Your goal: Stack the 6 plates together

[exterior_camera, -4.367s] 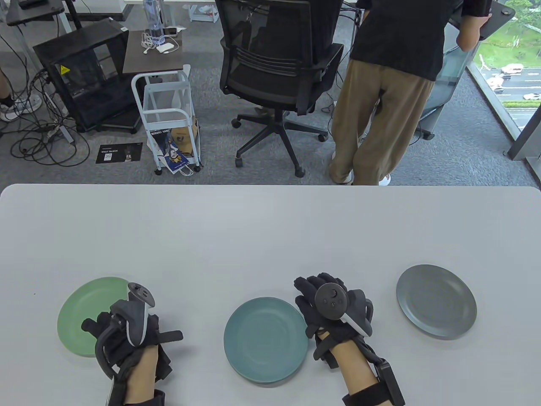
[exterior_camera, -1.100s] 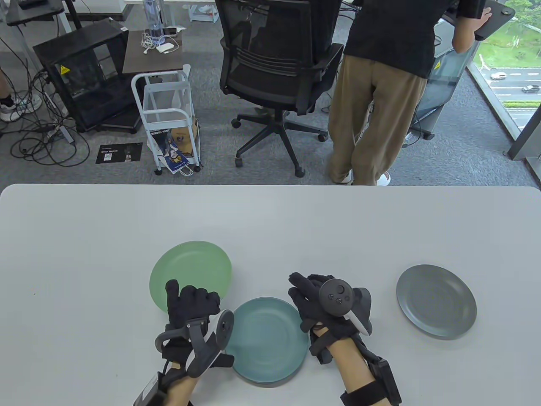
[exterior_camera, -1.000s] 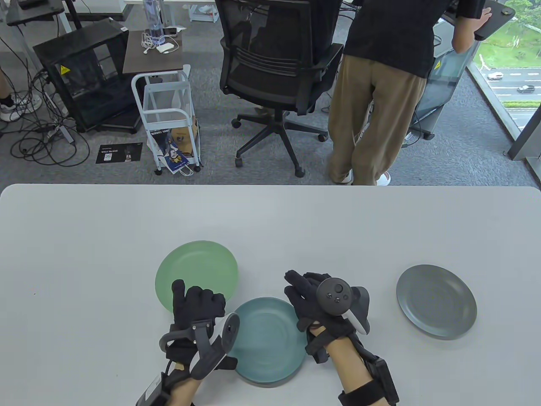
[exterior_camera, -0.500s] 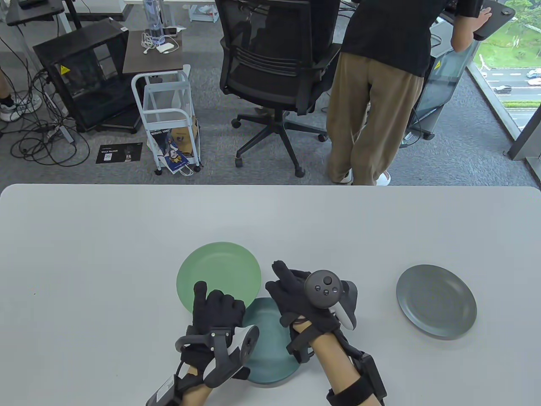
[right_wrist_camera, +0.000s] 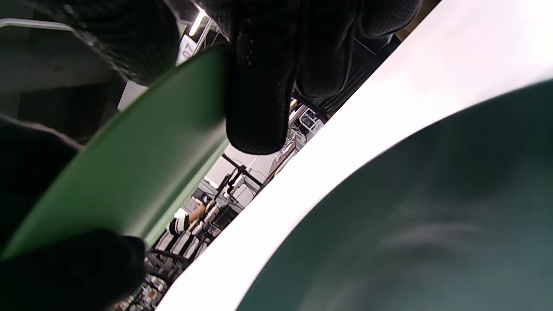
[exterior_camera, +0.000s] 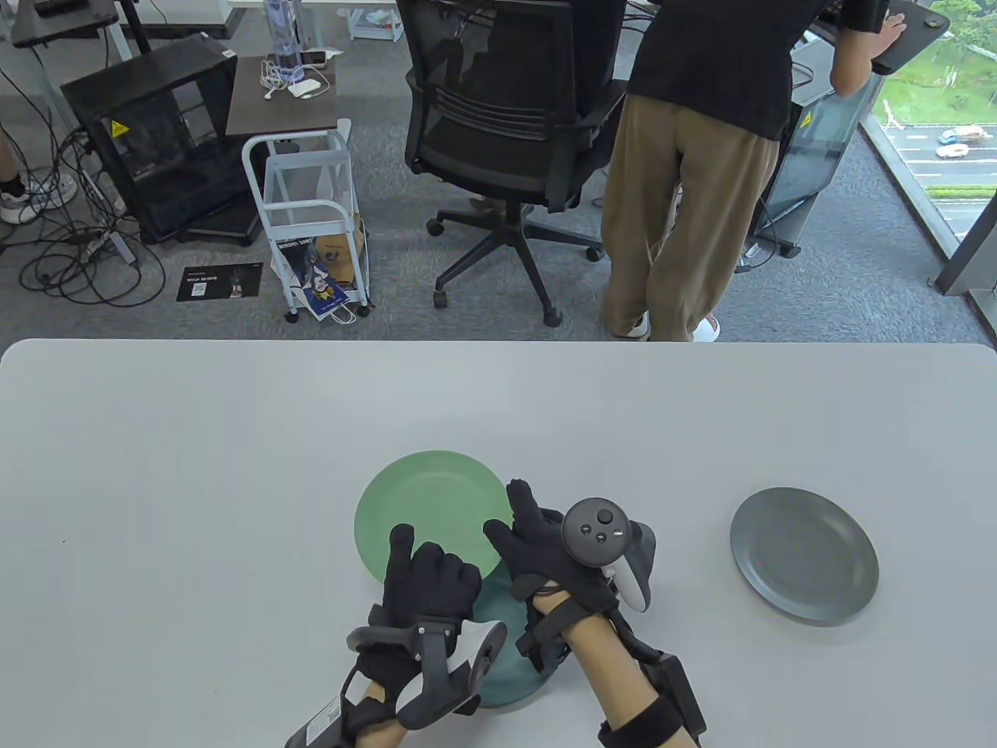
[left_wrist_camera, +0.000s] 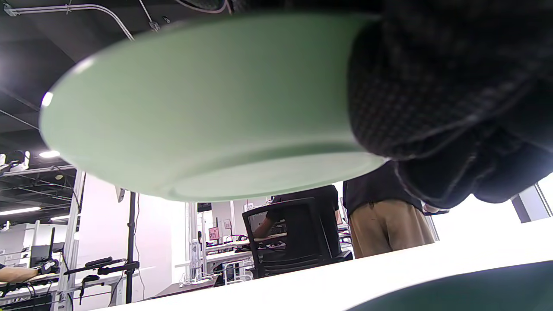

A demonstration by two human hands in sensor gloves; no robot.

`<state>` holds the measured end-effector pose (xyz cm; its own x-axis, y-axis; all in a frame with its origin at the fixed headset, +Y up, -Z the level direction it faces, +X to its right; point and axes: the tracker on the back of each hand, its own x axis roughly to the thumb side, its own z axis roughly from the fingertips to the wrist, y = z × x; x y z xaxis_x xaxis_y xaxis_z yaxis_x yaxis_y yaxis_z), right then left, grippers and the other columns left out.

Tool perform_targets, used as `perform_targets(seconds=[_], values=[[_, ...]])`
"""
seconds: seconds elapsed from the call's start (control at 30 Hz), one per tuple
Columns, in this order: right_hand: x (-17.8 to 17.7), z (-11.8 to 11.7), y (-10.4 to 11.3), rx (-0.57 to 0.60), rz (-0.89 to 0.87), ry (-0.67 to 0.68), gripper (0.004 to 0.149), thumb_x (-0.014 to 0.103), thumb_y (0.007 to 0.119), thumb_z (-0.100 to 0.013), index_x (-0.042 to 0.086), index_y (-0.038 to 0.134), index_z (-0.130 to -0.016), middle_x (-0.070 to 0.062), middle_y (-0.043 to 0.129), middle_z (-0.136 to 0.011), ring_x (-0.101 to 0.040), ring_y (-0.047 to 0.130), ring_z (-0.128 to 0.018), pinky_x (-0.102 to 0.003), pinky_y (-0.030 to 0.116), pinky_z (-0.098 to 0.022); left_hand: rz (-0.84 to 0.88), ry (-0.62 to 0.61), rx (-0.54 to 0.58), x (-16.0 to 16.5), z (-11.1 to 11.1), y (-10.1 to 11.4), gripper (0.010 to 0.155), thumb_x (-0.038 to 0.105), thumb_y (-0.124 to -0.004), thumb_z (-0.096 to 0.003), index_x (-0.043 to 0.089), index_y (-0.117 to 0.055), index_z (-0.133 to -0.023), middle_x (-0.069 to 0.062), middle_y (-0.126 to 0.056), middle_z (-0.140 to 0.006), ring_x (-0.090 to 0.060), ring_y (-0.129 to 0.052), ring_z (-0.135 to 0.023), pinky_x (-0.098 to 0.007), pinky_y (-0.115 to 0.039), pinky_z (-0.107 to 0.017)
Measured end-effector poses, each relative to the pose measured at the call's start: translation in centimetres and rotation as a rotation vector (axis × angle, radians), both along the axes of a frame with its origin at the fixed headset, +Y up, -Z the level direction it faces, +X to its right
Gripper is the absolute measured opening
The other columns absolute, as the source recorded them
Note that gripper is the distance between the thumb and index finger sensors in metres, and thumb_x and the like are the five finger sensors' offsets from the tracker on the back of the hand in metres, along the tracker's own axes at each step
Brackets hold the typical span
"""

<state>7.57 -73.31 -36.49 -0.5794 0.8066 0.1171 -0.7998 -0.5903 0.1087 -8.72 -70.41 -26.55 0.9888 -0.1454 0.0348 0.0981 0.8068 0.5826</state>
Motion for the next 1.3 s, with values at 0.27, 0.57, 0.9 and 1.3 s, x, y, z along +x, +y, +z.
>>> perform_targets(seconds=[0.27,0.57,0.9,1.3], values=[[0.1,0.1,-0.2,-0.018,-0.044,-0.058,0.061,0.039,0.073,-0.056,0.011,0.048,-0.104,0.003,0.096,-0.071,-0.024,0.073,-0.09,-0.055,0.047,-0.076,-0.018,-0.01,-0.022,0.2,0.0,-0.2,0.036,0.045,-0.102,-0.0248,0.036,-0.092,-0.058,0.014,-0.095,-0.055,-0.004,-0.088,-0.077,-0.046,-0.047,-0.088],[1.4,-0.1,0.0,0.007,-0.019,-0.121,0.056,0.035,0.073,-0.055,0.013,0.052,-0.103,0.001,0.097,-0.069,-0.024,0.075,-0.088,-0.055,0.048,-0.075,0.072,-0.125,-0.133,-0.6,-0.2,-0.2,0.049,0.062,-0.086,-0.0275,0.044,-0.086,-0.073,0.02,-0.094,-0.074,-0.005,-0.081,-0.091,-0.048,-0.038,-0.091],[3.6,-0.9,-0.4,-0.052,-0.008,-0.13,0.054,0.032,0.07,-0.055,0.016,0.052,-0.104,0.001,0.096,-0.07,-0.026,0.073,-0.089,-0.056,0.046,-0.075,0.325,-0.15,-0.186,-4.2,-1.2,0.7,0.051,0.065,-0.079,-0.0302,0.044,-0.085,-0.076,0.019,-0.092,-0.08,-0.007,-0.077,-0.096,-0.049,-0.033,-0.092],[3.3,-1.1,-1.0,-0.086,0.094,0.021,0.051,0.031,0.068,-0.055,0.023,0.056,-0.104,0.0,0.094,-0.073,-0.027,0.07,-0.091,-0.057,0.043,-0.076,0.728,-0.03,-0.268,-10.8,-3.7,-2.2,0.045,0.058,-0.075,-0.0373,0.043,-0.082,-0.079,0.019,-0.092,-0.079,-0.006,-0.077,-0.095,-0.046,-0.03,-0.092]])
